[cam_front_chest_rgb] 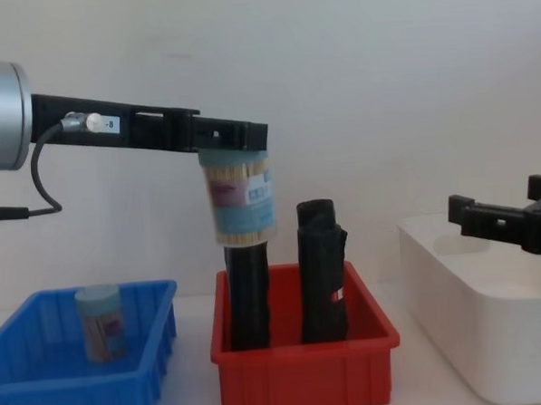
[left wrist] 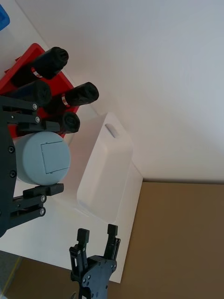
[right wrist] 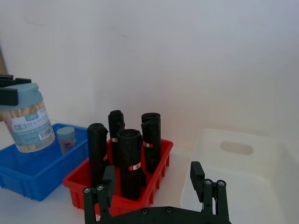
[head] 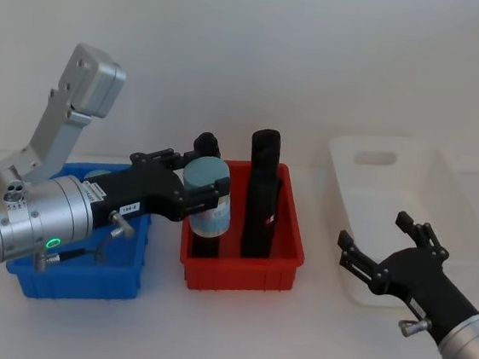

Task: Pick the cotton swabs from the blue box and place them into the white box.

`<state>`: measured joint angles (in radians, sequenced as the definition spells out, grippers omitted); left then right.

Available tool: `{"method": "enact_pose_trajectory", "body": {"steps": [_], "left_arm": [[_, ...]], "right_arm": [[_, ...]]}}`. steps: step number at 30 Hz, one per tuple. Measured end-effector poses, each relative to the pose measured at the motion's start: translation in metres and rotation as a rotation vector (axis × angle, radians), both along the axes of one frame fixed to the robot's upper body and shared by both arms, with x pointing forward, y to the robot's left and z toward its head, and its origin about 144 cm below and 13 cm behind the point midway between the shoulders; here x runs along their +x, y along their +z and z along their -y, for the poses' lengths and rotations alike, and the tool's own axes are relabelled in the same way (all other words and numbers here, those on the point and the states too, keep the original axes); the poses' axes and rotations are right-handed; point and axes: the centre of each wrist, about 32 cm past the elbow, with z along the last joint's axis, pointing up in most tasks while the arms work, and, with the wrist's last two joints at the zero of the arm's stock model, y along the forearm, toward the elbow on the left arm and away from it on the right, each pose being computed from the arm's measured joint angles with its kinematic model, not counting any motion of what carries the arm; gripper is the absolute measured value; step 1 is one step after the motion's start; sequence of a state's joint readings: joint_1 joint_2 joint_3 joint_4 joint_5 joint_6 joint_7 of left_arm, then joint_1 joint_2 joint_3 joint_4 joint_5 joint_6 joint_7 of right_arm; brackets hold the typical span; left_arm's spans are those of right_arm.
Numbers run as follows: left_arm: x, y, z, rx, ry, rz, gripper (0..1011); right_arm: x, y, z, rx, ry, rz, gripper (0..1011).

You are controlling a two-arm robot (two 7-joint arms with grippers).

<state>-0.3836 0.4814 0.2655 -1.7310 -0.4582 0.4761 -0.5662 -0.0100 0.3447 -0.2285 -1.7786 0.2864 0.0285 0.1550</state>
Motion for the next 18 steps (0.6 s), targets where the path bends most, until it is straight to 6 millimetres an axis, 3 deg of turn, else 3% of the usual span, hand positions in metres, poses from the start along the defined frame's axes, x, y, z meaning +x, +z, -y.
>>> {"method": "enact_pose_trajectory", "body": {"steps": [18], "left_arm": [[0.000, 0.001, 0.001, 0.000, -0.011, -0.002, 670]], "right_arm": [[0.012, 0.021, -0.010, -0.044, 0.250, 0.042, 1002]]}}
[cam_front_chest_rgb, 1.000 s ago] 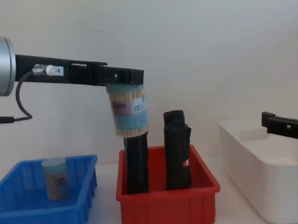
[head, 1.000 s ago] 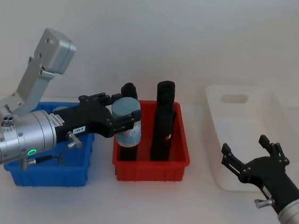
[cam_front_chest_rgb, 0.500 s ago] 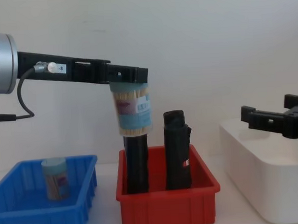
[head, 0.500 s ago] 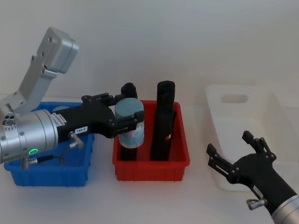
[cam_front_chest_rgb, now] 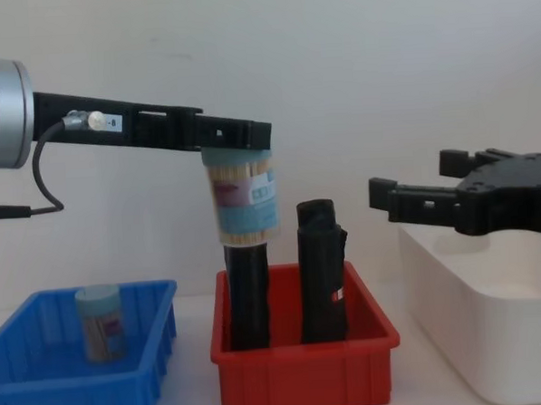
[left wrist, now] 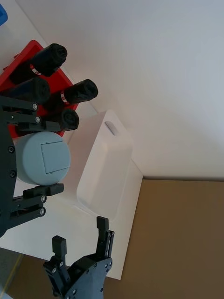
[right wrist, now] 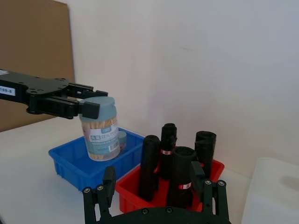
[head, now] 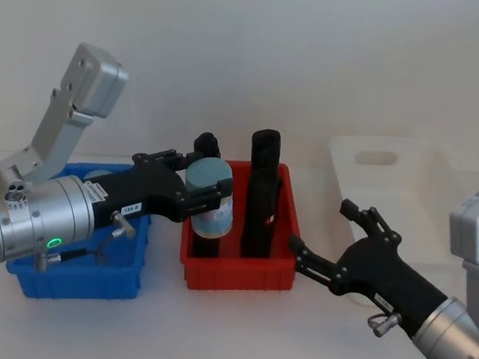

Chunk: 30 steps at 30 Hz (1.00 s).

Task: Pick the cotton swabs from the blue box and place them into the white box.

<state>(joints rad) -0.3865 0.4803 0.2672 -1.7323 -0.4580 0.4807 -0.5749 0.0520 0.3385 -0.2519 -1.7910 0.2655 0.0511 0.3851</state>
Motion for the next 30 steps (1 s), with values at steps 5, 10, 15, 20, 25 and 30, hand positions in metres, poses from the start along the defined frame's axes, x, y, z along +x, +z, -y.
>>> {"method": "enact_pose_trajectory", "body": {"steps": [5, 10, 15, 20, 25, 30], "left_arm": [[0.000, 0.000, 0.000, 0.000, -0.001, 0.000, 669], [0.000, 0.000, 0.000, 0.000, -0.001, -0.001, 669], [0.000, 0.000, 0.000, 0.000, -0.002, 0.000, 669], [0.000, 0.000, 0.000, 0.000, -0.002, -0.001, 669], [0.000, 0.000, 0.000, 0.000, -0.002, -0.001, 669], [0.000, 0.000, 0.000, 0.000, -0.002, -0.001, 669]], "right_arm": [[0.007, 0.007, -0.005, -0.018, 0.083, 0.008, 1002], [0.014, 0.013, -0.011, -0.034, 0.159, 0.013, 1002], [0.022, 0.019, -0.017, -0.049, 0.231, 0.019, 1002], [0.031, 0.024, -0.025, -0.066, 0.293, 0.023, 1002], [0.039, 0.027, -0.032, -0.082, 0.319, 0.025, 1002], [0.046, 0.028, -0.038, -0.099, 0.323, 0.020, 1002]]}}
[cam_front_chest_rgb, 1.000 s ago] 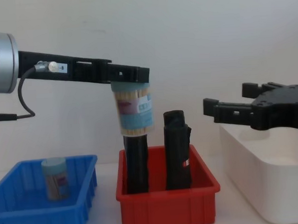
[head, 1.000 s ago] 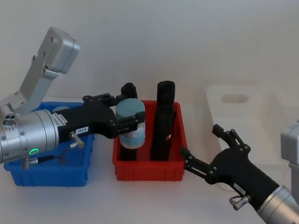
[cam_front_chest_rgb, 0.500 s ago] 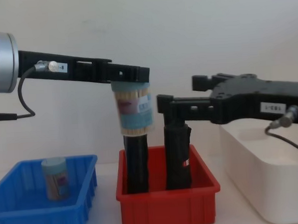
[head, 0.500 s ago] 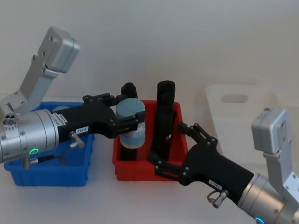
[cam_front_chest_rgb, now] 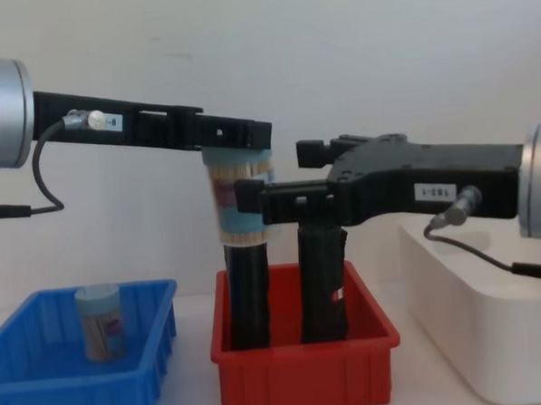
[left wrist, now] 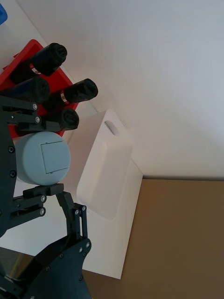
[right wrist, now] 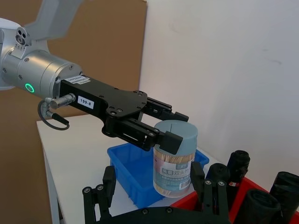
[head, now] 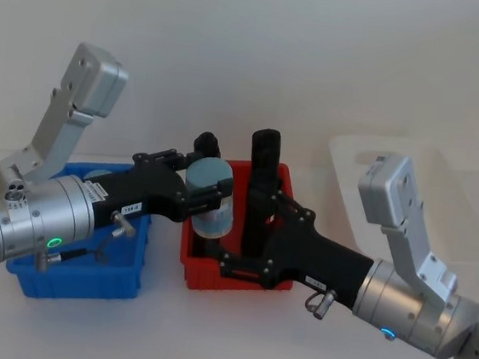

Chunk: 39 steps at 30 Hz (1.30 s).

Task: Pick the cotton swabs from the blue box and place them into the white box.

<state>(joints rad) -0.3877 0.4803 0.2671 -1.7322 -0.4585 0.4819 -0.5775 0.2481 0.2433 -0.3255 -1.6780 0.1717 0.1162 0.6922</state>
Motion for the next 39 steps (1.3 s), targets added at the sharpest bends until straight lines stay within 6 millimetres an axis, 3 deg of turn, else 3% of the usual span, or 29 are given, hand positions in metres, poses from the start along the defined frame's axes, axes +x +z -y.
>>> {"method": "enact_pose_trajectory", "body": {"steps": [39], "left_arm": [[0.000, 0.000, 0.000, 0.000, 0.000, 0.000, 669]], "right_arm": [[0.028, -0.009, -0.020, -0.023, -0.059, 0.017, 1002]]}}
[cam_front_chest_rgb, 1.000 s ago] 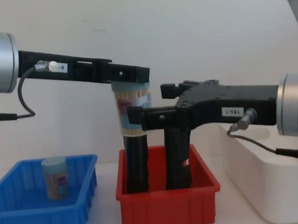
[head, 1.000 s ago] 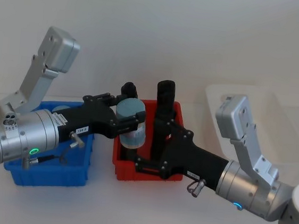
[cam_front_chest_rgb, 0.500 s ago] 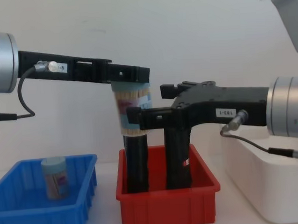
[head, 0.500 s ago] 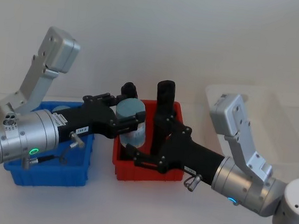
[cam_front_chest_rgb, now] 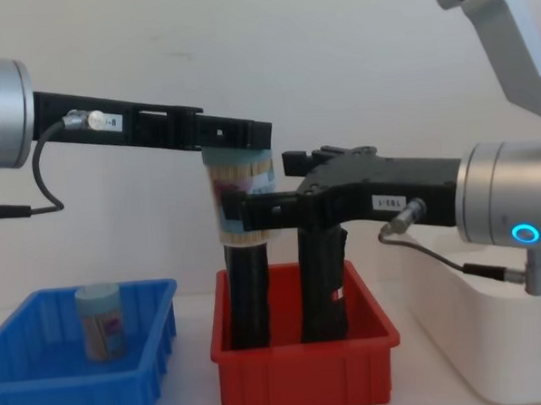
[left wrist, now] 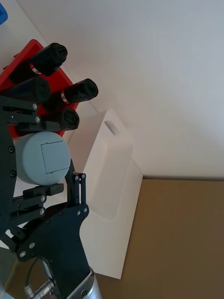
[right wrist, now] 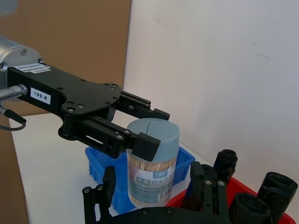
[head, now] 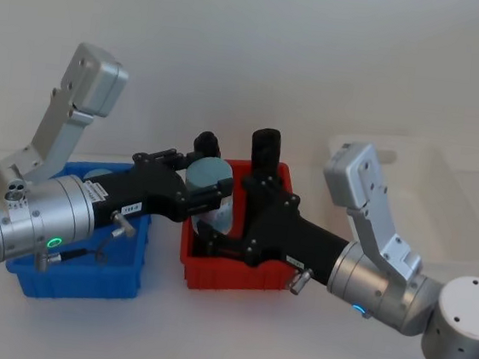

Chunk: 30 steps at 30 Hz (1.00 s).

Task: Pick the cotton swabs from the blue box and place them into the white box.

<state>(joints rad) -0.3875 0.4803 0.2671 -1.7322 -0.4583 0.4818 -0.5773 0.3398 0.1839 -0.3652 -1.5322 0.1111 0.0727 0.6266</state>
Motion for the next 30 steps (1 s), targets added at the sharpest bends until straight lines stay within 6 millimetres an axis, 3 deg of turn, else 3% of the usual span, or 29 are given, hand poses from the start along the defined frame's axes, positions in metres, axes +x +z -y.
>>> {"method": "enact_pose_trajectory", "body": {"steps": [8, 14, 23, 30], "left_arm": [[0.000, 0.000, 0.000, 0.000, 0.000, 0.000, 669], [0.000, 0.000, 0.000, 0.000, 0.000, 0.000, 669], [0.000, 0.000, 0.000, 0.001, 0.003, 0.002, 672], [0.000, 0.000, 0.000, 0.000, 0.000, 0.000, 888]], "right_arm": [[0.008, -0.003, -0.006, 0.006, 0.003, -0.008, 883], [0.012, -0.005, -0.009, 0.014, 0.013, -0.015, 665], [0.015, -0.006, -0.012, 0.025, 0.022, -0.019, 636], [0.016, -0.006, -0.013, 0.030, 0.028, -0.018, 636]]}}
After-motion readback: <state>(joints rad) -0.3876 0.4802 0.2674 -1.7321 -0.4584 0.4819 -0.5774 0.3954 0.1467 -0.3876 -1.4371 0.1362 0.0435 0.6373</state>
